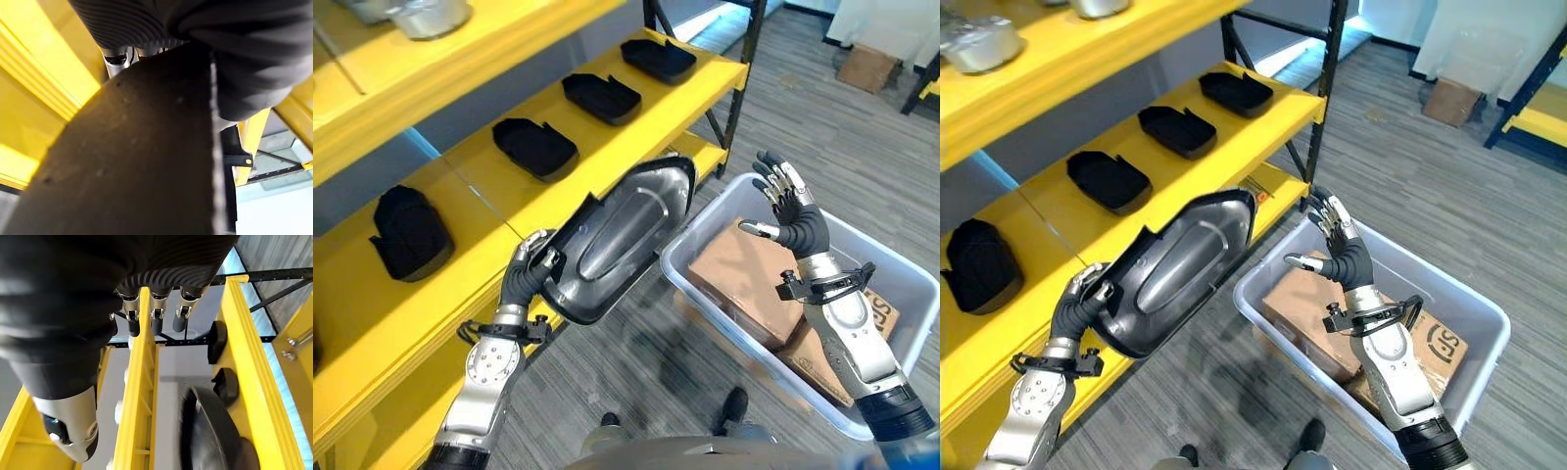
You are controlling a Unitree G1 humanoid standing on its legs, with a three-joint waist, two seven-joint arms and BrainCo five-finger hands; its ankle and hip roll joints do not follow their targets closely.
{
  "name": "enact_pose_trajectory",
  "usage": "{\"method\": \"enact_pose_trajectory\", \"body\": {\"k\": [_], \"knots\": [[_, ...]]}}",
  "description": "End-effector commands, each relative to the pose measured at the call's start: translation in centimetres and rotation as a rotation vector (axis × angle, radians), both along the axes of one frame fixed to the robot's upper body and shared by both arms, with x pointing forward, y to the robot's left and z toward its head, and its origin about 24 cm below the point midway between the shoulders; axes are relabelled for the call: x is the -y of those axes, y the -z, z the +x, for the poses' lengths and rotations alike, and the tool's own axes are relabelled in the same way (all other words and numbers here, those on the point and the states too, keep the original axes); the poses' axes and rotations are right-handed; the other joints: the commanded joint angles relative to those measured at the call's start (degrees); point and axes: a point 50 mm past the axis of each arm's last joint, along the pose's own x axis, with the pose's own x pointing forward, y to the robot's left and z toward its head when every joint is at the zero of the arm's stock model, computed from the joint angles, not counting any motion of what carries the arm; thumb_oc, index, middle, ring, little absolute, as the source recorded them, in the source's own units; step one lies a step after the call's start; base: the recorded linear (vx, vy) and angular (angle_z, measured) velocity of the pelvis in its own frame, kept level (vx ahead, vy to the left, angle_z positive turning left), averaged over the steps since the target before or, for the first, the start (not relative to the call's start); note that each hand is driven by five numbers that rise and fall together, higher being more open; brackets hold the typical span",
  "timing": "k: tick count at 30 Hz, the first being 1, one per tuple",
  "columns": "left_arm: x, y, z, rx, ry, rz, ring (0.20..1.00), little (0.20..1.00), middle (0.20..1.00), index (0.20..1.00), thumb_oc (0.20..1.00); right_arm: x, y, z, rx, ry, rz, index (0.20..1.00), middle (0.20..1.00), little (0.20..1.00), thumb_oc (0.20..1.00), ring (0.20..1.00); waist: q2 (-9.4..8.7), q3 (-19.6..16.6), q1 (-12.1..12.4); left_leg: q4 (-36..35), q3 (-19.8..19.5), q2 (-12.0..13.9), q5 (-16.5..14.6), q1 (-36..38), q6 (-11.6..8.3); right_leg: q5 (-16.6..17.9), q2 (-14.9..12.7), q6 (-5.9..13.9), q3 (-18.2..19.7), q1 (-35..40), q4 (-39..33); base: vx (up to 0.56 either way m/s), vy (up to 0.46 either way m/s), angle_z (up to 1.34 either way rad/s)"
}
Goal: Move parts from the plastic box to the shelf.
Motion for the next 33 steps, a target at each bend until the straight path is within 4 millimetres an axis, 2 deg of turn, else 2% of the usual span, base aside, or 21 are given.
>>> {"method": "enact_pose_trajectory", "body": {"k": [1,6,9,13,14,15,16,17,19,21,22,24,26,31,33], "knots": [[-1.8,-4.6,0.9,0.241,-0.065,0.084,0.200,0.200,0.200,0.200,0.200,-0.6,-0.7,0.1,0.057,-0.022,-0.019,1.000,1.000,1.000,1.000,1.000,-3.10,0.9,1.9,1.8,-2.7,-2.9,-1.5,0.4,3.02,-0.1,-4.7,6.51,2.1,1.1,2.7,-0.02,0.214,0.29],[-2.8,-4.8,0.3,0.244,-0.122,0.114,0.200,0.200,0.200,0.200,0.200,-1.3,-0.3,0.4,0.035,-0.039,-0.020,1.000,1.000,1.000,1.000,1.000,-4.99,2.1,3.9,2.9,-5.0,-7.0,-3.4,-1.3,5.24,3.1,-9.4,9.12,0.3,1.9,2.9,-0.03,0.199,0.28],[-3.2,-4.7,0.0,0.231,-0.129,0.151,0.200,0.200,0.200,0.200,0.200,-1.9,0.4,0.5,0.006,-0.053,-0.034,1.000,1.000,1.000,1.000,1.000,-6.28,2.1,5.0,3.9,-7.7,-11.2,-5.0,-2.0,7.54,5.8,-13.6,11.26,-0.2,2.3,3.2,0.00,0.312,0.60],[-3.4,-5.0,-0.1,0.234,-0.127,0.181,0.200,0.200,0.200,0.200,0.200,-2.6,1.1,0.4,-0.023,-0.064,-0.019,1.000,1.000,1.000,1.000,1.000,-6.24,2.1,5.3,2.9,-8.9,-13.1,-4.7,-1.5,8.88,6.5,-15.6,11.59,1.5,1.6,5.7,0.00,0.244,0.52],[-3.5,-5.1,0.2,0.241,-0.130,0.186,0.200,0.200,0.200,0.200,0.200,-3.3,0.9,0.4,-0.017,-0.093,-0.011,1.000,1.000,1.000,1.000,1.000,-5.83,3.3,3.2,2.3,-10.0,-13.9,-2.3,-1.9,10.24,3.7,-12.9,8.68,9.3,-1.8,11.4,-0.09,0.390,0.39],[-3.4,-5.2,0.3,0.247,-0.124,0.185,0.200,0.200,0.200,0.200,0.200,-3.5,0.8,0.5,-0.015,-0.102,-0.016,1.000,1.000,1.000,1.000,1.000,-5.56,3.4,3.1,1.8,-9.8,-13.7,-1.8,-1.8,10.44,1.1,-10.4,7.45,12.8,-3.9,13.4,-0.10,0.247,0.63],[-3.4,-5.2,0.3,0.247,-0.124,0.185,0.200,0.200,0.200,0.200,0.200,-3.5,0.8,0.5,-0.015,-0.102,-0.016,1.000,1.000,1.000,1.000,1.000,-5.59,3.3,3.2,1.7,-9.7,-13.7,-1.7,-2.0,10.45,1.1,-10.4,7.43,12.9,-4.2,13.5,-0.01,0.152,0.73],[-3.4,-5.3,0.5,0.247,-0.120,0.193,0.200,0.200,0.200,0.200,0.200,-3.6,0.9,0.5,-0.019,-0.119,-0.023,1.000,1.000,1.000,1.000,1.000,-5.36,3.4,2.4,1.5,-10.2,-14.0,-1.0,-1.7,11.19,-2.8,-4.6,5.96,16.4,-4.7,16.6,0.03,0.154,0.49],[-3.5,-5.1,0.3,0.232,-0.113,0.205,0.200,0.200,0.200,0.200,0.200,-3.3,1.2,0.1,-0.035,-0.137,-0.024,1.000,1.000,1.000,1.000,1.000,-5.93,2.9,1.3,0.9,-11.2,-14.9,-0.2,-1.7,11.46,-7.6,3.7,3.41,21.9,-5.6,18.0,0.04,0.147,0.01],[-3.2,-4.5,0.8,0.210,-0.106,0.194,0.200,0.200,0.200,0.200,0.200,-3.1,1.4,-0.1,-0.047,-0.147,-0.028,1.000,1.000,1.000,1.000,1.000,-6.84,2.1,-0.6,1.2,-12.7,-16.0,0.2,-2.3,11.41,-9.3,10.4,2.50,27.9,-6.4,18.0,0.02,0.063,0.14],[-3.0,-4.3,0.8,0.203,-0.097,0.191,0.200,0.200,0.200,0.200,0.200,-3.1,1.5,-0.2,-0.050,-0.152,-0.032,1.000,1.000,1.000,1.000,1.000,-6.92,1.7,-1.1,1.1,-13.4,-16.3,0.7,-2.7,11.28,-8.8,11.8,2.28,30.5,-6.6,16.8,0.01,0.039,0.51],[-2.5,-3.9,1.0,0.195,-0.075,0.179,0.200,0.200,0.200,0.200,0.200,-2.7,1.6,-0.5,-0.055,-0.151,-0.040,1.000,1.000,1.000,1.000,1.000,-7.09,1.2,-2.9,0.7,-15.5,-17.0,1.4,-3.2,11.11,-7.9,15.3,1.25,38.6,-5.8,12.7,-0.01,0.005,0.73],[-2.1,-4.1,0.8,0.204,-0.055,0.153,0.200,0.200,0.200,0.200,0.200,-2.3,1.8,-0.6,-0.069,-0.140,-0.034,1.000,1.000,1.000,1.000,1.000,-8.17,0.3,-1.9,0.9,-15.3,-17.4,2.1,-3.9,11.13,-6.3,13.7,1.39,36.5,-3.5,9.4,-0.06,-0.066,0.61],[-2.2,-3.8,-0.1,0.179,-0.044,0.142,0.200,0.200,0.200,0.200,0.200,-1.9,2.3,-1.1,-0.098,-0.141,-0.005,1.000,1.000,1.000,1.000,1.000,-8.97,-1.9,-1.3,1.3,-15.3,-17.0,1.5,-3.3,11.17,-6.5,13.4,1.15,36.1,0.0,6.4,0.01,-0.075,0.12],[-2.4,-3.7,-0.3,0.170,-0.052,0.139,0.200,0.200,0.200,0.200,0.200,-1.9,2.2,-1.1,-0.096,-0.146,-0.010,1.000,1.000,1.000,1.000,1.000,-9.32,-1.8,-1.0,3.7,-15.7,-17.0,0.8,-4.0,10.95,-6.6,13.2,0.91,35.9,0.4,6.1,-0.06,-0.068,0.13]]}}
